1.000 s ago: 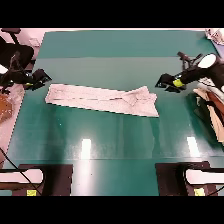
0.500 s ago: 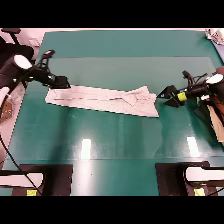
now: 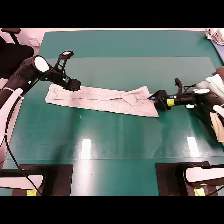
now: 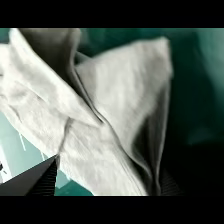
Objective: Fold the shirts.
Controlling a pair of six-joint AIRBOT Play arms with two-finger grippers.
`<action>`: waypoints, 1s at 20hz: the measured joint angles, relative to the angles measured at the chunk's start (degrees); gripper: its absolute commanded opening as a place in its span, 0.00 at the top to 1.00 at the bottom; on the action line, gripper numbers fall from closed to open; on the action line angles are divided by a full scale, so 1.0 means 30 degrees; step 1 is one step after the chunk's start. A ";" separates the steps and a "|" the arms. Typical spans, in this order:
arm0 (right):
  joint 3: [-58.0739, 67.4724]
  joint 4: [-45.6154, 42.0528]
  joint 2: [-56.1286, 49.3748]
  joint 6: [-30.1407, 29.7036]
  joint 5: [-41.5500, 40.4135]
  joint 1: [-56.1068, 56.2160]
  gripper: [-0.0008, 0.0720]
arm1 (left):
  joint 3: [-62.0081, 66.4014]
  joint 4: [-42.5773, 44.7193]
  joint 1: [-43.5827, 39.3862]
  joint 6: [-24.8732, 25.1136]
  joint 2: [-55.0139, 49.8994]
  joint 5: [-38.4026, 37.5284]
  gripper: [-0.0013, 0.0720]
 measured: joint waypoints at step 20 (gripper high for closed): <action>1.0528 -0.1756 0.1173 0.7665 0.4109 0.4714 0.97 | 0.0044 -0.0153 -0.3971 -0.0262 -0.3650 0.2535 0.90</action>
